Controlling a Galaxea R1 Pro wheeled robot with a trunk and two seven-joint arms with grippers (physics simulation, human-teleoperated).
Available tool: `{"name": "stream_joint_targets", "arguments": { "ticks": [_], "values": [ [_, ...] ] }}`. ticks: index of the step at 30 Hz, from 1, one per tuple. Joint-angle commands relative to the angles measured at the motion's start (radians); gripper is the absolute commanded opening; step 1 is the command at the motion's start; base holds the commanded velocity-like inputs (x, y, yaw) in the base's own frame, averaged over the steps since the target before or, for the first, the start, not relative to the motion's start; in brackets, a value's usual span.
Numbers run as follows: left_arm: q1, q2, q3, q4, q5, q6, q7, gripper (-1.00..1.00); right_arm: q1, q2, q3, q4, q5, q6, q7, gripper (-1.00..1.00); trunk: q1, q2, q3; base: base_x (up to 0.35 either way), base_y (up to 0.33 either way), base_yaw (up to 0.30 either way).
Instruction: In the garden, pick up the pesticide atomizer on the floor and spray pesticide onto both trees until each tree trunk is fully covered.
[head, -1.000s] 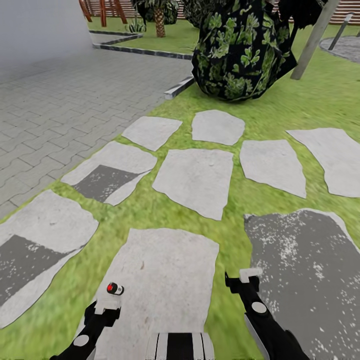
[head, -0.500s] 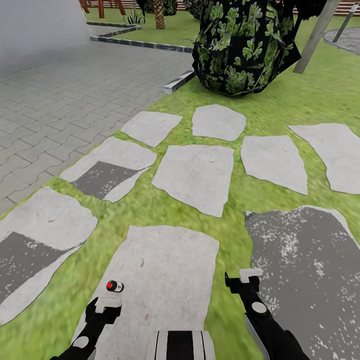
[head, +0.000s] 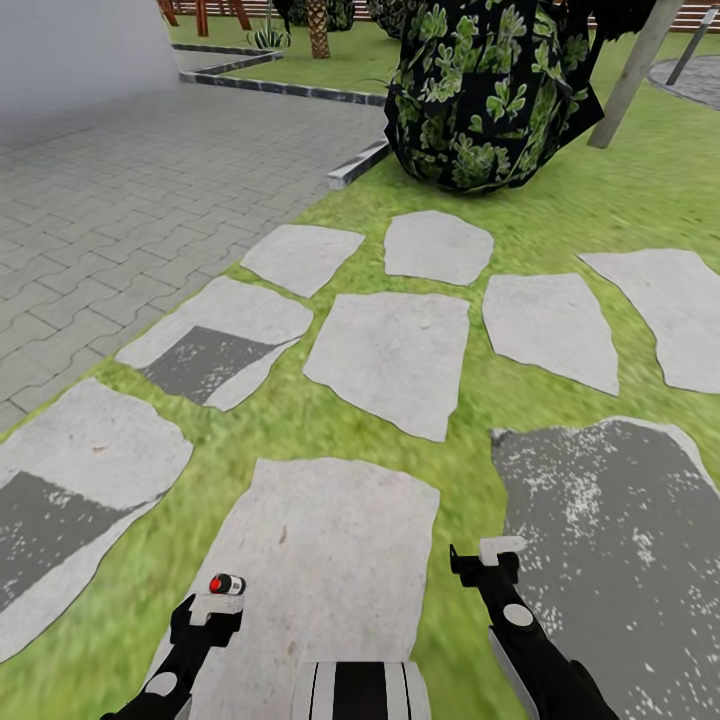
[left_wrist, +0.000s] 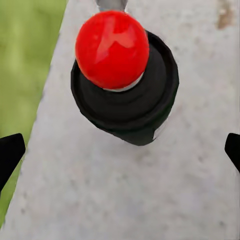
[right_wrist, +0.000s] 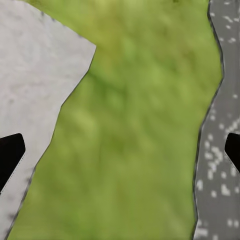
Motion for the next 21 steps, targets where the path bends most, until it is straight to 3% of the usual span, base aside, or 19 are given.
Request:
{"name": "stream_joint_targets", "arguments": {
  "ticks": [1, 21],
  "values": [
    [0.0, 0.0, 0.0, 0.0, 0.0, 0.0, 0.0, 1.0, 0.0, 0.0, 0.0, 0.0, 0.0, 0.0, 0.0, 1.0, 0.0, 0.0, 0.0, 0.17, 0.0, 0.0],
    [0.001, -0.001, -0.003, -0.001, -0.006, -0.007, 0.0, 1.0, 0.0, 0.0, 0.0, 0.0, 0.0, 0.0, 0.0, 1.0, 0.0, 0.0, 0.0, 0.027, 0.0, 0.0]
  ]
}}
